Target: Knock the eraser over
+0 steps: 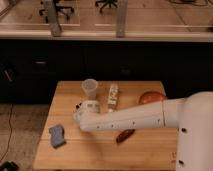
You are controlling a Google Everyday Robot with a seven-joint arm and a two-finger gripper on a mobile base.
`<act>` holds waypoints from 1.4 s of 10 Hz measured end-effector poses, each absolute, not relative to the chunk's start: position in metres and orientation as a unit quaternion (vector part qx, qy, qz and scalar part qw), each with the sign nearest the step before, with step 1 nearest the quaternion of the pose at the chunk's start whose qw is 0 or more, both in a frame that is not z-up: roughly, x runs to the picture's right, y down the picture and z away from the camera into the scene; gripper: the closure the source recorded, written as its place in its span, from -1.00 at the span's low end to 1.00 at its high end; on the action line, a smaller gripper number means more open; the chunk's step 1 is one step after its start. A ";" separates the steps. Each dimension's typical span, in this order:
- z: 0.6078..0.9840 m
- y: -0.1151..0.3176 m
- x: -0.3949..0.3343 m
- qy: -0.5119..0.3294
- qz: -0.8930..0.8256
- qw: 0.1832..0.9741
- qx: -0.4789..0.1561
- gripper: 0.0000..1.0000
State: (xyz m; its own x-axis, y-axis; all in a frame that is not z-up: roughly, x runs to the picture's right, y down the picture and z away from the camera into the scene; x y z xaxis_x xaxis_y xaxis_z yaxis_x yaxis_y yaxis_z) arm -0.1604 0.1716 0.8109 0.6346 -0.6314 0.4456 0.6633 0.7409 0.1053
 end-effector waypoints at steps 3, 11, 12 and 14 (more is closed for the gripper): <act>0.811 0.172 -0.159 -0.235 -0.358 0.903 -0.031 0.78; 0.813 0.176 -0.161 -0.241 -0.361 0.900 -0.026 0.78; 0.814 0.177 -0.161 -0.243 -0.362 0.900 -0.024 0.78; 0.816 0.177 -0.159 -0.243 -0.361 0.900 -0.021 0.78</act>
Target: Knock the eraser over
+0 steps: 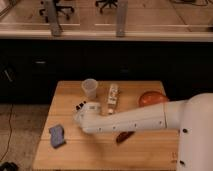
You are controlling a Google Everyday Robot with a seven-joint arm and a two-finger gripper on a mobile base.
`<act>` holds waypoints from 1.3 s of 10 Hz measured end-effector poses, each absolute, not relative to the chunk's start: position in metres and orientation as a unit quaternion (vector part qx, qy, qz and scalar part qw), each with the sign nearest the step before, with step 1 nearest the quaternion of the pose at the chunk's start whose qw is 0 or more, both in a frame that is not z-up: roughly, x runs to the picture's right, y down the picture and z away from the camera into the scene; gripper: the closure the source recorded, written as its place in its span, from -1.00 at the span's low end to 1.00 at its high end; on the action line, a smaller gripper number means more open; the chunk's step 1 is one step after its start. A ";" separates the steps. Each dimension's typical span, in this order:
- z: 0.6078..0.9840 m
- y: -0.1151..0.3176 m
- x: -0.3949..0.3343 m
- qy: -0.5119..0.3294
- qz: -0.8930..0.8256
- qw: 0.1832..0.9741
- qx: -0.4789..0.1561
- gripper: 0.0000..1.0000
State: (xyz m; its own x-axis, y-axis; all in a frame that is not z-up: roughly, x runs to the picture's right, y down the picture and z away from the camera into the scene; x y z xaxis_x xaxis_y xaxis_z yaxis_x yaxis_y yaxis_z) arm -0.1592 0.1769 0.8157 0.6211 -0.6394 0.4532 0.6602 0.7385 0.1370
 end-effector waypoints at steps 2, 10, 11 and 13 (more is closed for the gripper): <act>0.817 0.175 -0.160 -0.244 -0.359 0.901 -0.020 0.78; 0.823 0.171 -0.168 -0.248 -0.361 0.899 -0.009 0.90; 0.824 0.170 -0.168 -0.248 -0.361 0.899 -0.008 0.91; 0.825 0.168 -0.169 -0.248 -0.361 0.899 -0.006 0.91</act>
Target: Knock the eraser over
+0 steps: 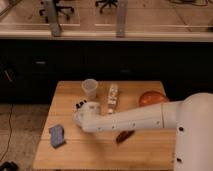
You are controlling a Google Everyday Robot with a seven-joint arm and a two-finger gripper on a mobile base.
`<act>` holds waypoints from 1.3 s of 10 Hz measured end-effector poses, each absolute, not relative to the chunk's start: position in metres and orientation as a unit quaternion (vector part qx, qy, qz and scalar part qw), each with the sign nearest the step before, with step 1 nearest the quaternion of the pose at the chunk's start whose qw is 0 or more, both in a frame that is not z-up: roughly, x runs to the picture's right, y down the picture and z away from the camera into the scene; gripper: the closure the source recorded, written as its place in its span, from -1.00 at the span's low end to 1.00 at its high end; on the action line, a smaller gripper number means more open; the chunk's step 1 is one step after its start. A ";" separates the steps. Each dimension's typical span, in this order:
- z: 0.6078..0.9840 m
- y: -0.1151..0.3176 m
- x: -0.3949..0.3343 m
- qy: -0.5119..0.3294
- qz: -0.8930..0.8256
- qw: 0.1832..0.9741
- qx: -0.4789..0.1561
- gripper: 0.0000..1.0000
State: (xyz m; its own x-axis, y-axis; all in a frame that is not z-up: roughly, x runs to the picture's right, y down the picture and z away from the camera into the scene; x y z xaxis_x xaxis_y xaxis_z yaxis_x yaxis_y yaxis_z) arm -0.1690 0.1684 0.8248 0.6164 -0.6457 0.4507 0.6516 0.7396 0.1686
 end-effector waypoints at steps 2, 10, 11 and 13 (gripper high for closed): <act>0.827 0.167 -0.168 -0.250 -0.360 0.899 -0.003 0.88; 0.832 0.159 -0.169 -0.258 -0.361 0.896 0.002 0.79; 0.833 0.158 -0.168 -0.258 -0.361 0.896 0.003 0.79; 0.834 0.158 -0.168 -0.259 -0.368 0.893 0.006 0.79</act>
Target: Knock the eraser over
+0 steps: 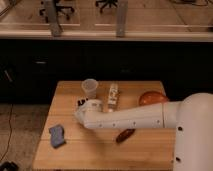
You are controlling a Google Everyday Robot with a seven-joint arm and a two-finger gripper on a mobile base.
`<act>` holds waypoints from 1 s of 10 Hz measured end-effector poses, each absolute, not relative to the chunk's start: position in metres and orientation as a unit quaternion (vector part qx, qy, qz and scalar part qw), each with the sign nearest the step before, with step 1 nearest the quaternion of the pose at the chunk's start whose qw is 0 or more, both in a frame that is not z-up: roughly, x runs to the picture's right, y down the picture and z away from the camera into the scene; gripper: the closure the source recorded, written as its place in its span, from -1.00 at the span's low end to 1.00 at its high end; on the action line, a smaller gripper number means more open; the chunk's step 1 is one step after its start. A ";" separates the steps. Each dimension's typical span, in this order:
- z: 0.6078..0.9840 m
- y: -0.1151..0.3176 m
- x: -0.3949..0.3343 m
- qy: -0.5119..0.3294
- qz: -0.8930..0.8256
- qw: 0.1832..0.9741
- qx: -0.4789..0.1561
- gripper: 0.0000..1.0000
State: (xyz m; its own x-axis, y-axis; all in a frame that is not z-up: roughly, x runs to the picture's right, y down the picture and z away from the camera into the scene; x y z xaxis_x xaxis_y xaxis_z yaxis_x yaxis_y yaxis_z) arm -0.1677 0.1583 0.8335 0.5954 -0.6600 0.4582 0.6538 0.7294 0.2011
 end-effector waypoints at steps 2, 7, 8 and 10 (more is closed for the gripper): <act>0.835 0.157 -0.167 -0.259 -0.369 0.893 0.007 0.79; 0.838 0.157 -0.165 -0.262 -0.380 0.887 0.013 0.79; 0.838 0.156 -0.165 -0.262 -0.384 0.885 0.014 0.79; 0.839 0.157 -0.164 -0.263 -0.385 0.885 0.014 0.79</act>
